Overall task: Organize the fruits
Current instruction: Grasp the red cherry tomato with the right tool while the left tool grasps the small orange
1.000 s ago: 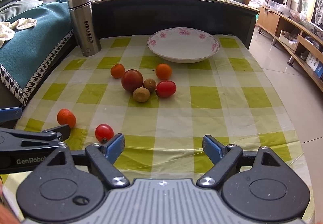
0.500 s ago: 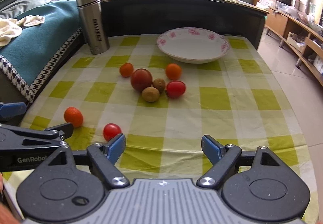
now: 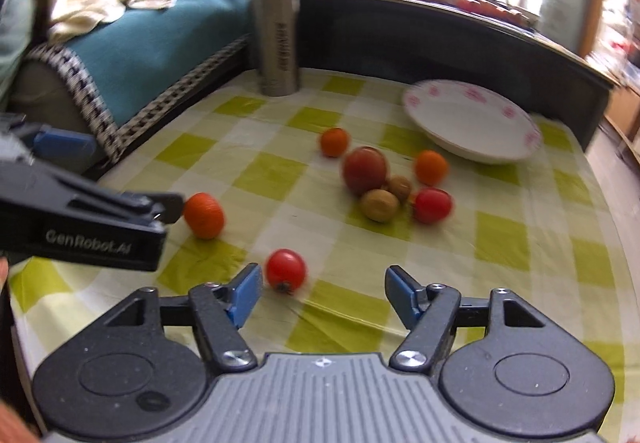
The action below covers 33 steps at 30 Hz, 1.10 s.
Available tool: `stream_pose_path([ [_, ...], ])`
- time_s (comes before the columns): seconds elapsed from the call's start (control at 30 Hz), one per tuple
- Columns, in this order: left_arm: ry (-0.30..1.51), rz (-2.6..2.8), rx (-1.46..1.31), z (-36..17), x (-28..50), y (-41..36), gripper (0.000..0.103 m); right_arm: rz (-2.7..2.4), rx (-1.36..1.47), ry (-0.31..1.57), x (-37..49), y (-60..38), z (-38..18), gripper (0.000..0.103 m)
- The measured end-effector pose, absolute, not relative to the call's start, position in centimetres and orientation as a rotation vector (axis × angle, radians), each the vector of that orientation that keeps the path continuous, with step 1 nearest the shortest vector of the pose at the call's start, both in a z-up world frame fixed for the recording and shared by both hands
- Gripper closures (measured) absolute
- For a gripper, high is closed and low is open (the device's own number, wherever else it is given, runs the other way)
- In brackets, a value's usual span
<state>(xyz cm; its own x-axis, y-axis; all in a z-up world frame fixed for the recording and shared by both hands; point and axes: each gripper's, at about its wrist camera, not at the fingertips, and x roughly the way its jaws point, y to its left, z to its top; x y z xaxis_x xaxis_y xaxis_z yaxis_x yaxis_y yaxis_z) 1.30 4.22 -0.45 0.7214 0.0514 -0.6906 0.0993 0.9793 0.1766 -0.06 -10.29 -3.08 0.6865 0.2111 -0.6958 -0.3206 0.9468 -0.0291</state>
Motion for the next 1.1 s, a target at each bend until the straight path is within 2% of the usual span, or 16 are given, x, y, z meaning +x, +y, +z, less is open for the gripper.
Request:
stream_pose_path([
  [0.07,0.758,-0.041,0.204,-0.4,1.4,4.3,0.003,0.324,-0.181,0.76,0.4,-9.6,-3.5,0.036],
  [0.17,0.753,-0.058,0.215,-0.6,1.6,4.3,0.004,0.346,-0.221,0.774,1.3,-8.8,-4.4,0.051],
  [0.23,0.759,-0.063,0.223,-0.9,1.8,4.2,0.005,0.363,-0.236,0.781,1.8,-8.4,-5.0,0.055],
  [0.37,0.788,-0.089,0.217,-1.7,2.4,4.0,0.011,0.393,-0.245,0.778,2.1,-8.1,-5.9,0.069],
  [0.43,0.799,-0.106,0.211,-2.0,2.7,3.8,0.016,0.399,-0.239,0.779,2.2,-8.2,-5.9,0.069],
  [0.6,0.859,-0.148,0.173,-3.4,3.9,3.5,0.039,0.372,-0.196,0.792,1.8,-10.0,-5.8,0.07],
  [0.7,0.883,-0.149,0.179,-4.4,4.5,3.1,0.045,0.346,-0.167,0.803,1.5,-11.2,-5.8,0.07],
  [0.93,0.868,-0.149,0.168,-5.1,4.6,3.1,0.047,0.314,-0.144,0.808,1.6,-12.1,-5.6,0.07],
  [1.07,0.871,-0.175,0.174,-4.9,4.3,2.8,0.06,0.299,-0.137,0.804,1.7,-12.4,-5.2,0.07],
  [1.1,0.872,-0.178,0.186,-4.9,4.2,2.7,0.061,0.294,-0.135,0.8,1.7,-12.6,-5.0,0.07],
])
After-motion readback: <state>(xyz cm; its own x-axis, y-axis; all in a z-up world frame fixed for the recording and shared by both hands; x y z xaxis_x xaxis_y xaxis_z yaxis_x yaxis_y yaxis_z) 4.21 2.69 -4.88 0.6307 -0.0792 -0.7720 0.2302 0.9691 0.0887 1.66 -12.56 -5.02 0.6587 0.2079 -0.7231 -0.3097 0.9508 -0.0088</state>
